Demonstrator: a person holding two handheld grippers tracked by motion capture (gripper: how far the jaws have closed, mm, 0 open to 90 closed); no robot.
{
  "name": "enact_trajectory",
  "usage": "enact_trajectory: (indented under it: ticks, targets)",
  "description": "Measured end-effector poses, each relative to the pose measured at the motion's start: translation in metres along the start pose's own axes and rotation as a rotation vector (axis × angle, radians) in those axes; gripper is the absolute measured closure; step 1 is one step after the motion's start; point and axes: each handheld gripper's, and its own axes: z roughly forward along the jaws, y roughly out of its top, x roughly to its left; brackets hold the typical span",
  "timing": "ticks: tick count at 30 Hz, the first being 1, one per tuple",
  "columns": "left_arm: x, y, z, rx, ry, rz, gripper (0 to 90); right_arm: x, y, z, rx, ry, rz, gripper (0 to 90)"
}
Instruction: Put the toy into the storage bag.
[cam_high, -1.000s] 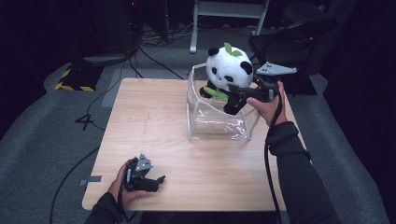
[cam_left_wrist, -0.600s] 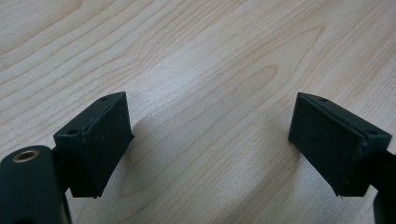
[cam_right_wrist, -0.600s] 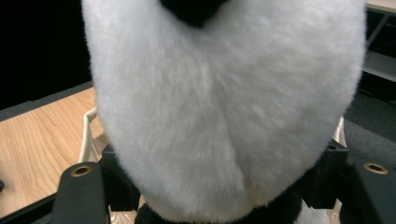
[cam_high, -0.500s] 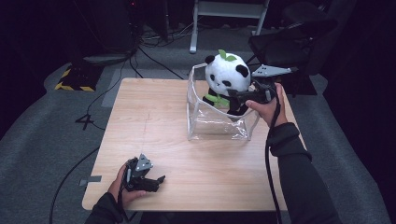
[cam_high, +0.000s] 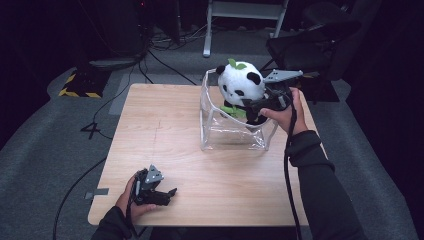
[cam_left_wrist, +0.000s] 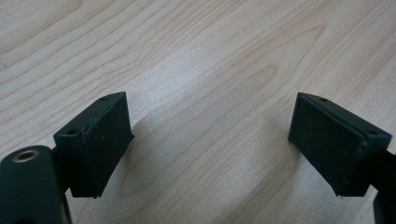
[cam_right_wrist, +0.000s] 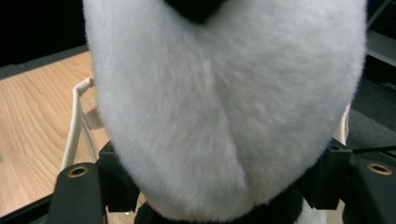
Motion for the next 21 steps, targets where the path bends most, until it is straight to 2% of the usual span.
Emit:
enact_trajectory:
  ticks: [8,15,21]
  targets:
    - [0.000,0.000,0.000,0.000,0.000,0.001,13.2,0.003,0.005,0.006,0.065,-0.016,0.001,24.1]
    - [0.000,0.000,0.000,0.000,0.000,0.000,13.2,0.008,0.009,0.010,0.112,-0.025,-0.028,22.9]
    - [0.000,0.000,0.000,0.000,0.001,0.001,13.2,0.009,0.010,0.016,0.139,-0.032,-0.035,21.5]
